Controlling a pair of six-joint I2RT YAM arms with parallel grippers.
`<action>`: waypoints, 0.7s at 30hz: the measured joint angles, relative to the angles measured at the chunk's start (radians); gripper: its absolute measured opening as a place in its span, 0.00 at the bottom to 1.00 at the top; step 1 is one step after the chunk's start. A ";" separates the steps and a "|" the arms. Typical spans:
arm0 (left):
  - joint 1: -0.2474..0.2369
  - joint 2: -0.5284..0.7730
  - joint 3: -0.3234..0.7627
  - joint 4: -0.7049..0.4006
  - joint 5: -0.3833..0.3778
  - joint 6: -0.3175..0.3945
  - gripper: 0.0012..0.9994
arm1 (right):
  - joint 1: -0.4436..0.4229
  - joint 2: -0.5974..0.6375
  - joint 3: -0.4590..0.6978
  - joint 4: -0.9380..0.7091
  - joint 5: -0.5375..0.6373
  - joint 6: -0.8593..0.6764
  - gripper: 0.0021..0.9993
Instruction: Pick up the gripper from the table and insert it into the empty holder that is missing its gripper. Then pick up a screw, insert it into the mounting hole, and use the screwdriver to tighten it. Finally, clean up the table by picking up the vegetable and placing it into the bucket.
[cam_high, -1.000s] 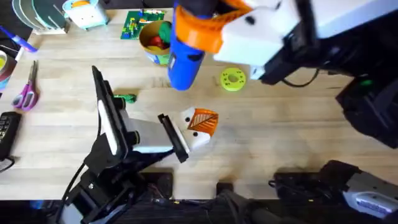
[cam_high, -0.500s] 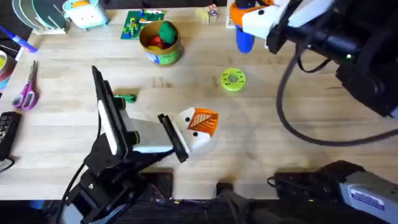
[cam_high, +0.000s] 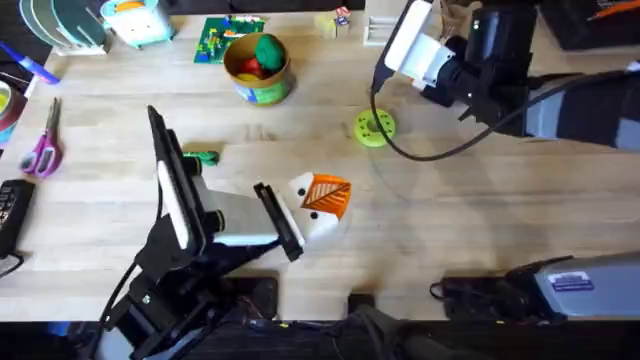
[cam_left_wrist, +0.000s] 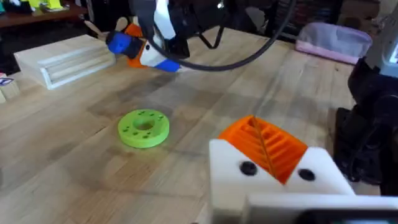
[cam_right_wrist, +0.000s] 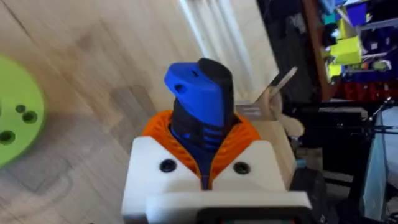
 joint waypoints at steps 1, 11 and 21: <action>0.000 0.000 0.000 0.000 0.000 0.000 0.02 | -0.005 0.023 0.000 -0.001 0.008 -0.009 0.02; 0.000 0.000 0.000 0.000 0.000 0.000 0.02 | -0.008 0.081 0.000 0.000 0.037 0.008 0.25; 0.000 0.000 0.000 0.000 0.000 0.000 0.02 | 0.006 0.084 0.000 -0.032 0.040 0.177 0.99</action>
